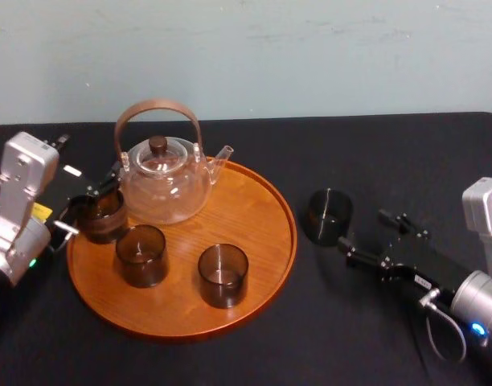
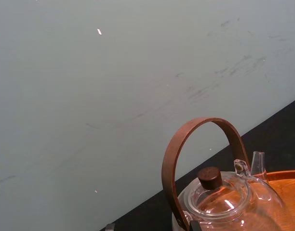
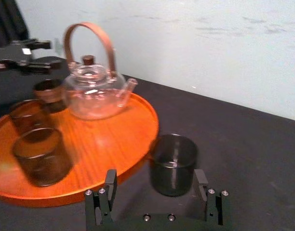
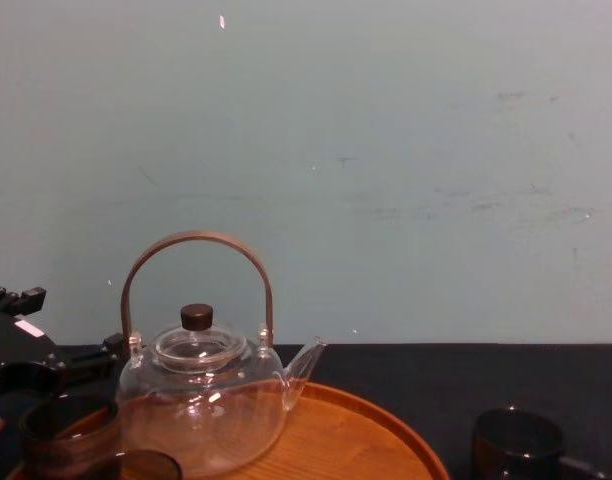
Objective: Pick up the glass from the table and place it on the tray.
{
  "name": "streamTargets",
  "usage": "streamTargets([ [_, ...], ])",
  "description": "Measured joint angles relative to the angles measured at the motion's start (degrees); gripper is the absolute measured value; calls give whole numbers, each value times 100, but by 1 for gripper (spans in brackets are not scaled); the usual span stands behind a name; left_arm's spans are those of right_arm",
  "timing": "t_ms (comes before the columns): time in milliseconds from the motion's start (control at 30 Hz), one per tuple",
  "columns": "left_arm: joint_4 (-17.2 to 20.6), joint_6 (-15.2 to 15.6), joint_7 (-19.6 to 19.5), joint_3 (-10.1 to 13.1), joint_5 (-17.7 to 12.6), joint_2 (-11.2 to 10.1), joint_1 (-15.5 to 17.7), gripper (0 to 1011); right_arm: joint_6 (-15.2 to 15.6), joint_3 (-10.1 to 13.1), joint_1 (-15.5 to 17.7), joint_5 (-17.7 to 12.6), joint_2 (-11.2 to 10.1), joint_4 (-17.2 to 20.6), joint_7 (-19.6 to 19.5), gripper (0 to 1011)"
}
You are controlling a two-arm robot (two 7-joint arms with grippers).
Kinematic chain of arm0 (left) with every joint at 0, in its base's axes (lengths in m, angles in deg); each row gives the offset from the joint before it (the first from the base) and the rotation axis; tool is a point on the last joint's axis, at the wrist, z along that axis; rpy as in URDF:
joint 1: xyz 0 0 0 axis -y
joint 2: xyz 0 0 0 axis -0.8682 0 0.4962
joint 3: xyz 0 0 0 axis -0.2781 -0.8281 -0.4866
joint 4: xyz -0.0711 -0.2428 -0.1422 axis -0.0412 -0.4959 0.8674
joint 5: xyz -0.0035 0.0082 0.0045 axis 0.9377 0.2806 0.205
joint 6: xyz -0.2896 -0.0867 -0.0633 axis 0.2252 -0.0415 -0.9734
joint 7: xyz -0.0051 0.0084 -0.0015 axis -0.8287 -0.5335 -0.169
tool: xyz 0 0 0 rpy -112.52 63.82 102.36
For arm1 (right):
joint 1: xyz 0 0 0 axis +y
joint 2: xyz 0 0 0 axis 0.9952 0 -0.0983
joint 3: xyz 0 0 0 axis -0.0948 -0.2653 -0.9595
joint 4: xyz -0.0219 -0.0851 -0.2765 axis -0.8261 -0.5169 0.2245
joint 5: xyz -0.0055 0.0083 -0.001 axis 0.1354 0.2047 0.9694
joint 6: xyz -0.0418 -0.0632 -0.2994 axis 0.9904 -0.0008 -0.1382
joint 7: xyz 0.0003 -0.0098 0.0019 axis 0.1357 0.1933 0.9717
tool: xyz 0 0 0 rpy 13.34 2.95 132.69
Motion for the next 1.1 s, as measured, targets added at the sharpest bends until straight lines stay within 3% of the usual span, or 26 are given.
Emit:
streamTargets([
  [200,0,0,0,0,0,0,0,1001,110,-13,-288,2,114,-351,-21,1002],
  [533,0,0,0,0,0,0,0,1001,247,-261,-881,180,317,-1001,57,1002],
  [1100,0,0,0,0,0,0,0,1001,245,-589,-1388,461,546,-1542,201,1002],
])
